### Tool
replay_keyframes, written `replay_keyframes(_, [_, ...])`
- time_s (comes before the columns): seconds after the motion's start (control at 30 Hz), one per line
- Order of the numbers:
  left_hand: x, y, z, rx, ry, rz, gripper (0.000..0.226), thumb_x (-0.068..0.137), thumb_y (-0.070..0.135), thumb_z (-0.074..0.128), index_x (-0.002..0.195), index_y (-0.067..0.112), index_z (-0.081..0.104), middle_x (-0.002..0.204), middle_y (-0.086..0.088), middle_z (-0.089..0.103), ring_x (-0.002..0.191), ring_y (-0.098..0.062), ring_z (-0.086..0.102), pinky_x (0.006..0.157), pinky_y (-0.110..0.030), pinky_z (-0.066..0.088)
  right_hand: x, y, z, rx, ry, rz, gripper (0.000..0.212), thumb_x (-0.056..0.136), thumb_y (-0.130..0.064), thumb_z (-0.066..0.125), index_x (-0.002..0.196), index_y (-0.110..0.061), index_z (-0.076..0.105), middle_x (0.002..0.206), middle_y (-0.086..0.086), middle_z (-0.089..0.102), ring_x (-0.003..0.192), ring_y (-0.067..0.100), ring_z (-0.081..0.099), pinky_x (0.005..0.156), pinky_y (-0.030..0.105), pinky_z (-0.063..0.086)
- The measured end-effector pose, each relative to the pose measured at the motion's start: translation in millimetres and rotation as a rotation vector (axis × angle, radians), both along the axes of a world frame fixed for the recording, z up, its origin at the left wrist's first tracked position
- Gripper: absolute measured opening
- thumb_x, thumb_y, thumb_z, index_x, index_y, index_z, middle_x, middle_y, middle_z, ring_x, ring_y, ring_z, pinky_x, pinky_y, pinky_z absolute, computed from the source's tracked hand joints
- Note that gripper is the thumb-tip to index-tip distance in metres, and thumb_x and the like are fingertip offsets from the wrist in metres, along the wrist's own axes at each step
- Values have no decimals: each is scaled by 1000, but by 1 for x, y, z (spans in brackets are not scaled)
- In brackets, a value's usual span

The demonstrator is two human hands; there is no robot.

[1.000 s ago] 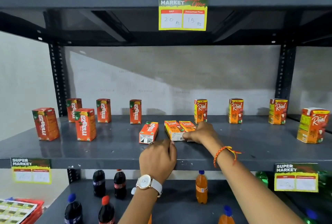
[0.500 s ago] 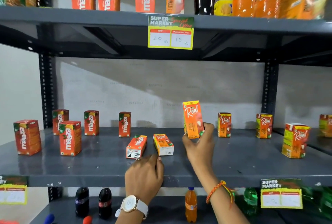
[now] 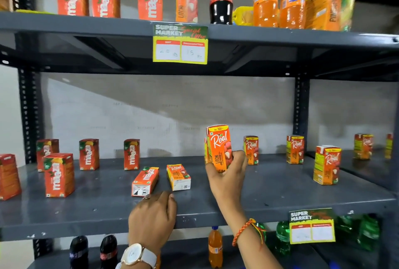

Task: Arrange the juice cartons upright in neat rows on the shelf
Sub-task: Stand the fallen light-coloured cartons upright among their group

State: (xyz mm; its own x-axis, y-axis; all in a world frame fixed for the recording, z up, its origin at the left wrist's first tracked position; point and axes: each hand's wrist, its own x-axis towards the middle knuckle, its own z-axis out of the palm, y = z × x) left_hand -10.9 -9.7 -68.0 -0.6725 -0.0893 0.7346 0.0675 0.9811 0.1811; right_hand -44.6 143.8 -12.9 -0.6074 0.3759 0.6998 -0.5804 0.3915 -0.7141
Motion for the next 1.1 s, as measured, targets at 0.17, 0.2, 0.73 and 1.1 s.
replay_keyframes(0.17, [-4, 5, 1, -3, 56, 49, 42, 80, 36, 32, 56, 22, 64, 51, -3, 66, 40, -26, 61, 39, -20, 34, -3, 69, 10, -43, -138, -229, 39, 67, -22, 74, 92, -24, 44, 101, 0, 61, 96, 24, 59, 94, 50, 39])
replay_keyframes(0.2, [-4, 7, 2, 7, 70, 52, 44, 79, 36, 32, 56, 21, 66, 51, -6, 68, 39, -27, 61, 40, -20, 33, -4, 86, 11, -49, -187, -267, 39, 67, -23, 74, 93, -22, 45, 99, 1, 63, 96, 27, 60, 95, 51, 37])
replay_keyframes(0.73, [10, 112, 26, 96, -27, -22, 45, 93, 48, 28, 84, 22, 63, 84, -4, 71, 77, -26, 67, 62, -30, 49, -40, 170, -4, 248, -573, -349, 58, 64, -31, 79, 108, -8, 48, 112, 13, 66, 108, 35, 59, 96, 48, 38])
replay_keyframes(1.1, [-23, 221, 7, -24, 67, -30, 30, 77, 29, 52, 50, 17, 60, 46, 1, 61, 36, -20, 55, 44, -18, 23, -56, 173, -13, 306, -607, -368, 70, 54, -42, 81, 107, -10, 48, 110, 11, 67, 105, 33, 60, 92, 44, 44])
